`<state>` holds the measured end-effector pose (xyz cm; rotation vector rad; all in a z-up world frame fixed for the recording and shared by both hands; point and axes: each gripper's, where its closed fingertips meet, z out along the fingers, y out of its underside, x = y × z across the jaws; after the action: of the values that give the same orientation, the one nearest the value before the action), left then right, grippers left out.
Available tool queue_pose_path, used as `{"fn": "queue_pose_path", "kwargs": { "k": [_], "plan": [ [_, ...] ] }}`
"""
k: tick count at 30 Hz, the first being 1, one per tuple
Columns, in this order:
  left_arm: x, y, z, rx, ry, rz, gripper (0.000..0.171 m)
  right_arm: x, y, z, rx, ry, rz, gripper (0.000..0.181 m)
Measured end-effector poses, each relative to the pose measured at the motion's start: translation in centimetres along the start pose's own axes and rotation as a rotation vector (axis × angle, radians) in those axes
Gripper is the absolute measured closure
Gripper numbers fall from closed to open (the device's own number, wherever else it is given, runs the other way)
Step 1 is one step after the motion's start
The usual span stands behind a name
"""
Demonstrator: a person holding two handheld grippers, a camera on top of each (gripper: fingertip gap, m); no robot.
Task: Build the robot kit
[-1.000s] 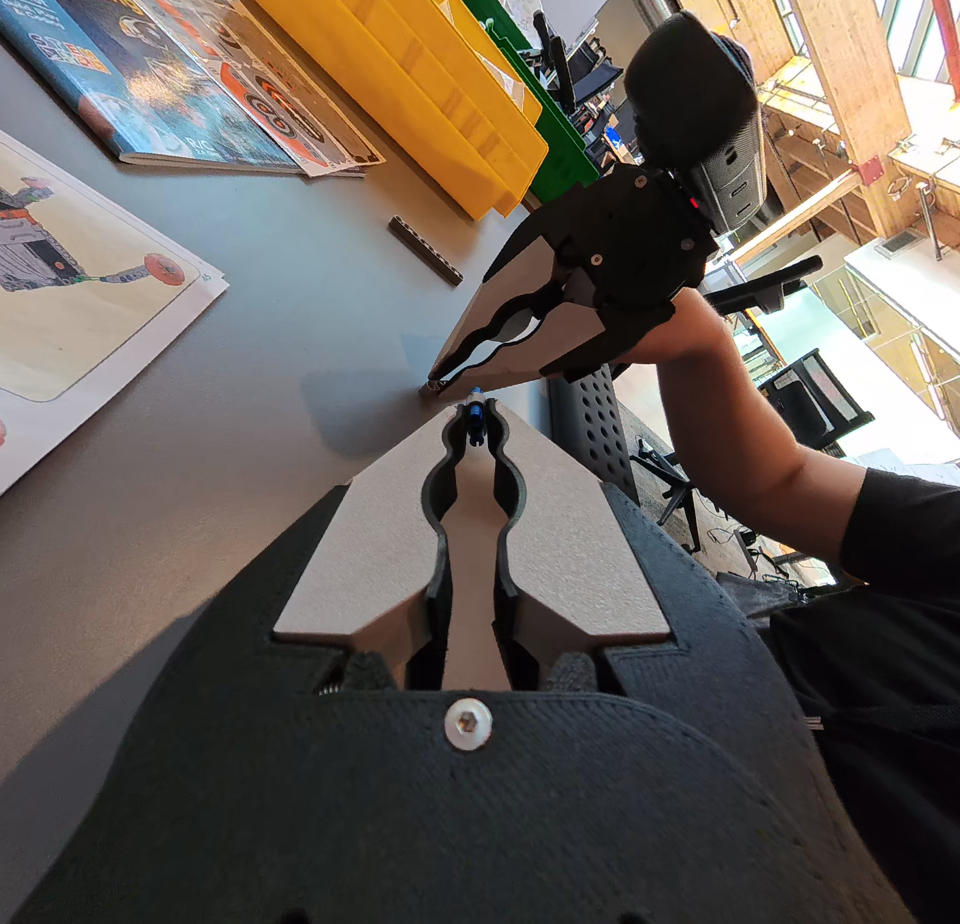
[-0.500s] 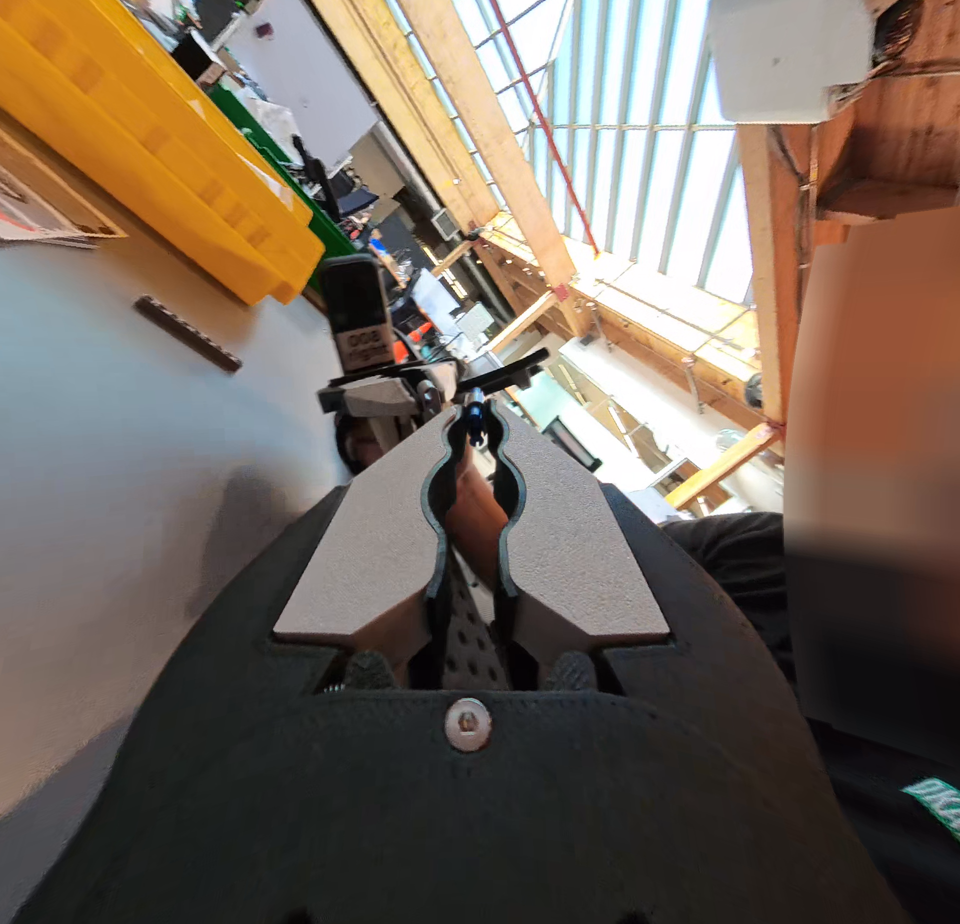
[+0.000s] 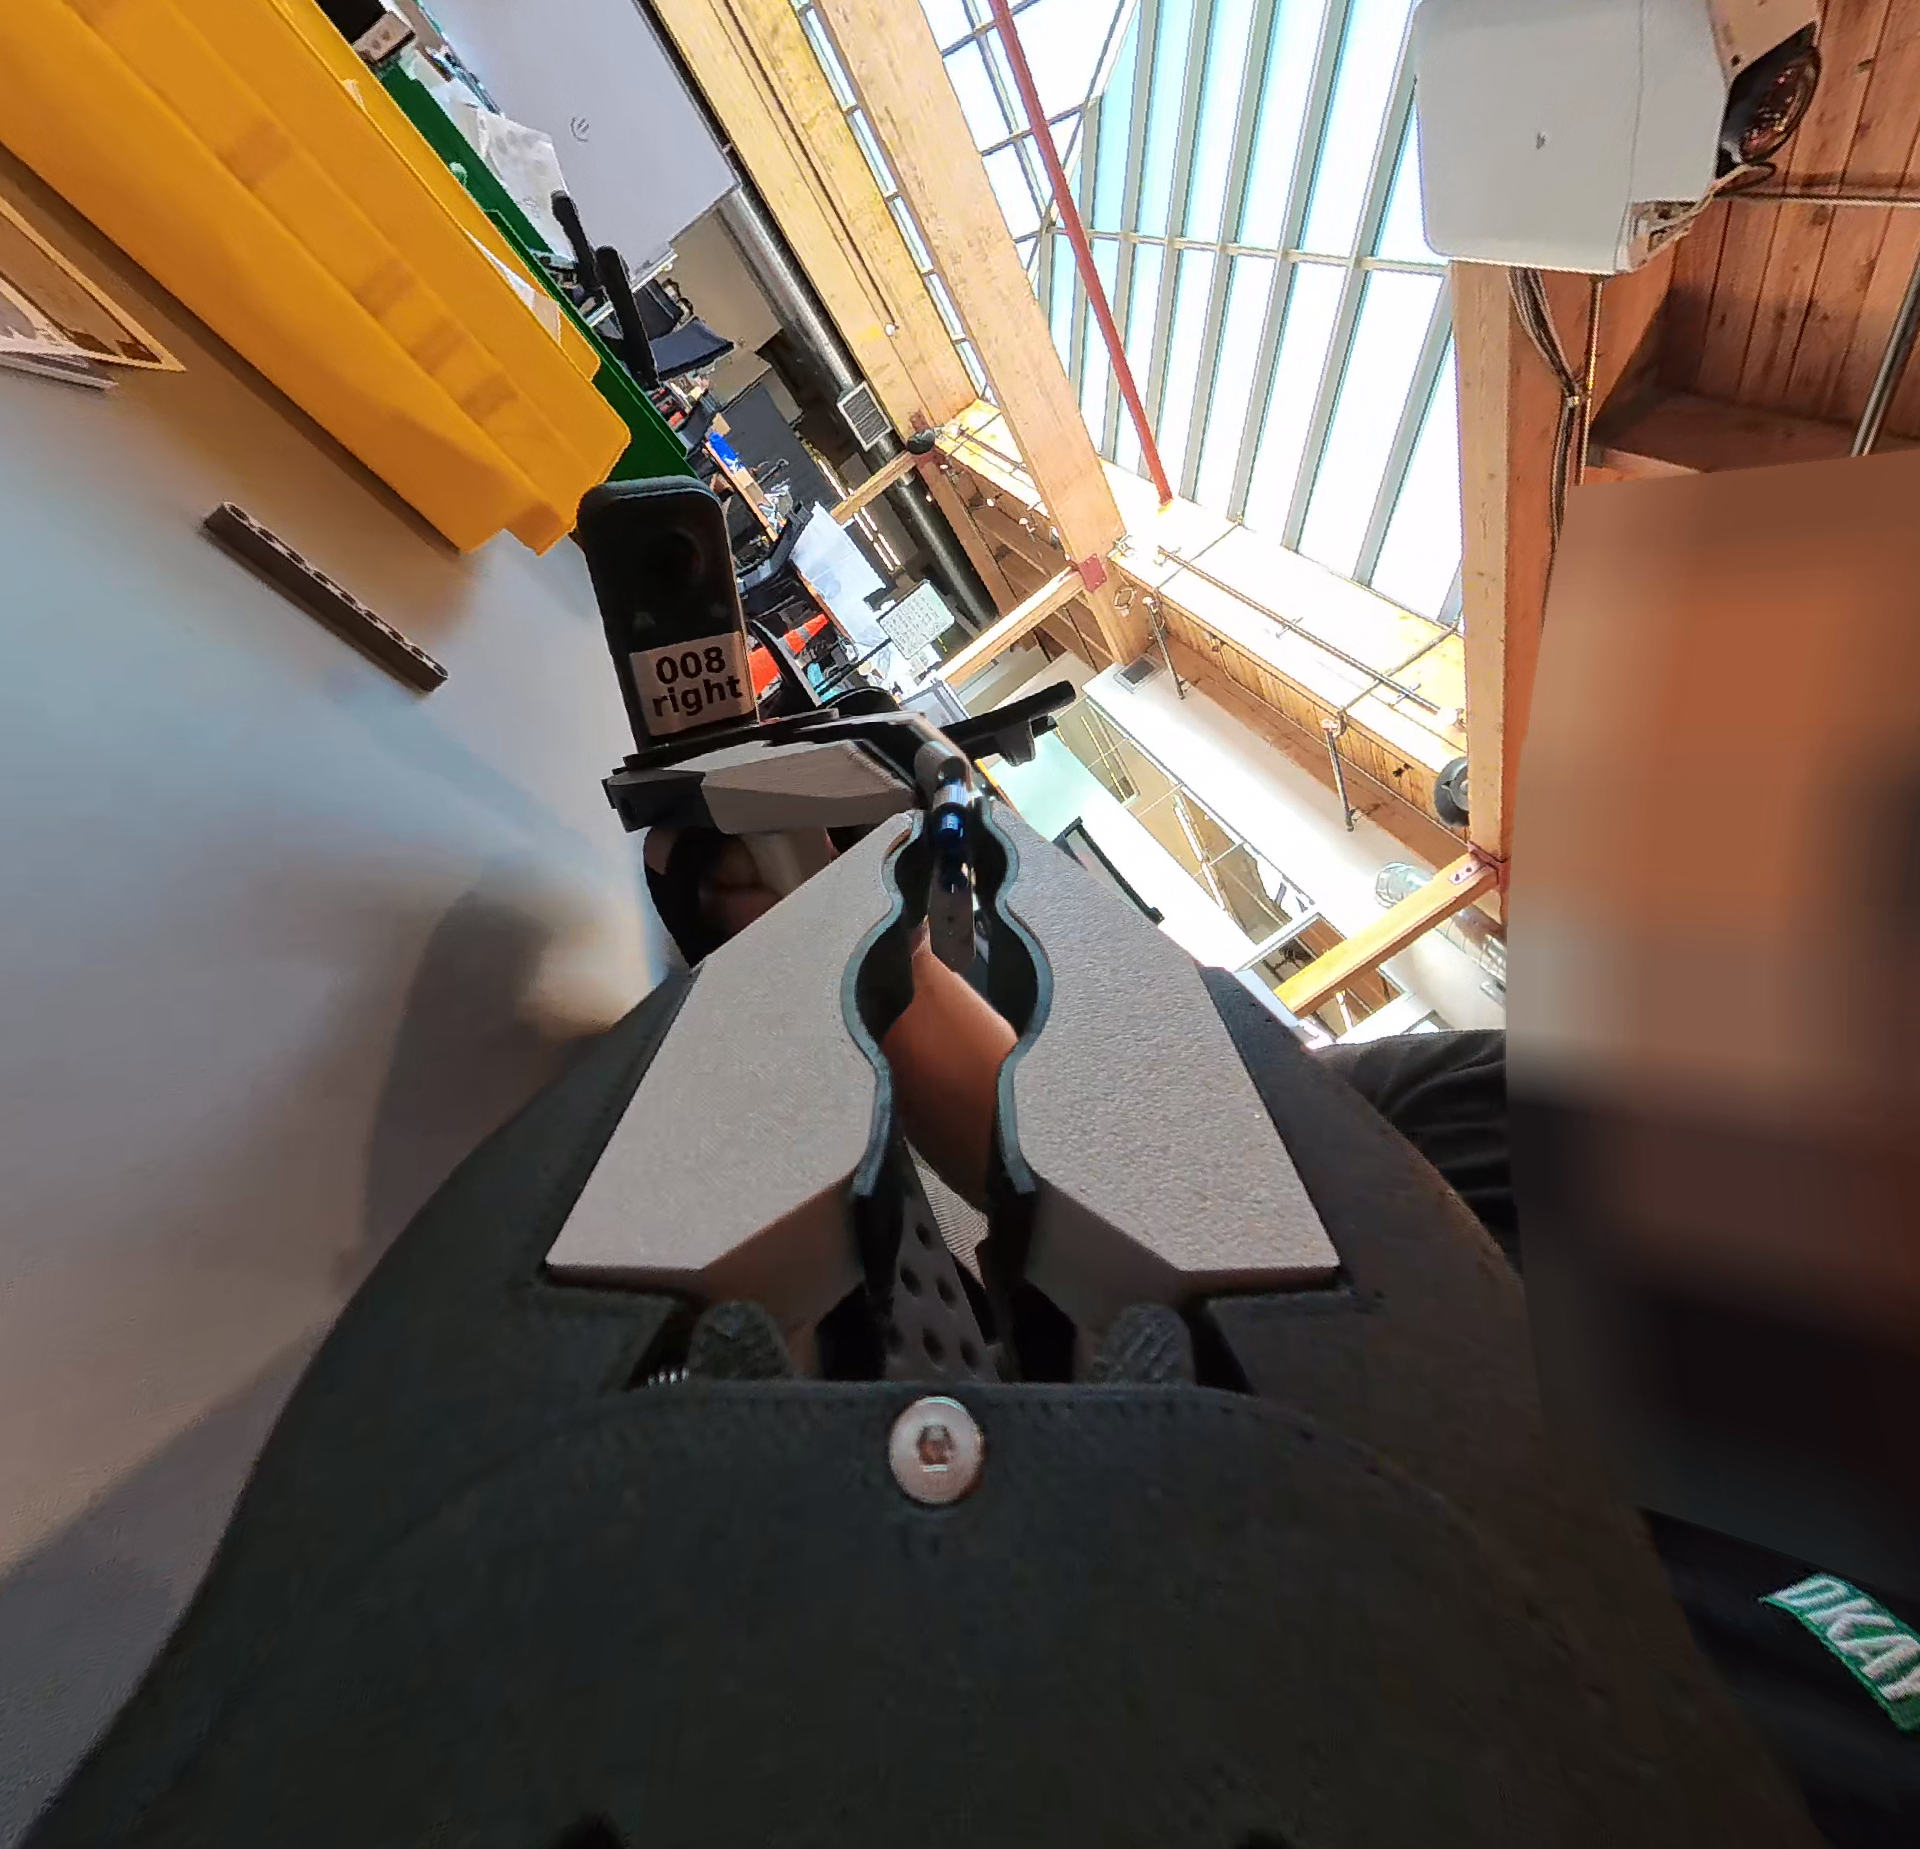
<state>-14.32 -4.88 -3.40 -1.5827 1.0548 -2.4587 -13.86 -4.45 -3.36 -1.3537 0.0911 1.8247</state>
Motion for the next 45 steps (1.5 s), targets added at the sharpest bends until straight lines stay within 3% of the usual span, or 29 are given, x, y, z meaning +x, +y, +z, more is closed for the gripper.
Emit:
{"fn": "queue_pose_path", "kwargs": {
  "k": [11, 14, 18, 24, 32, 45],
  "plan": [
    [-0.1, 0.3, -0.5, -0.002, 0.034, -0.103, 0.166, 0.4, 0.7, 0.2, -0.058, 0.061, -0.076, 0.178],
    [-0.9, 0.5, -0.9, -0.029, -0.044, -0.061, 0.166, 1.3, 0.9, 0.1, -0.116, 0.149, -0.163, 0.177],
    [-0.8, 0.9, -1.0, -0.061, -0.054, -0.063, 0.166, 1.3, 1.3, 0.2, -0.159, 0.133, -0.147, 0.177],
    [-0.9, 2.2, -1.5, -0.168, -0.071, -0.083, 0.166, 1.8, 2.6, 0.1, -0.294, 0.151, -0.156, 0.177],
    [-2.6, 4.8, -2.6, -0.333, -0.197, -0.104, 0.165, 3.9, 5.1, -1.0, -0.534, 0.256, -0.157, 0.177],
    [-3.1, 6.1, -2.8, -0.409, -0.212, -0.051, 0.166, 4.5, 6.6, -1.3, -0.632, 0.265, -0.14, 0.177]
  ]
}}
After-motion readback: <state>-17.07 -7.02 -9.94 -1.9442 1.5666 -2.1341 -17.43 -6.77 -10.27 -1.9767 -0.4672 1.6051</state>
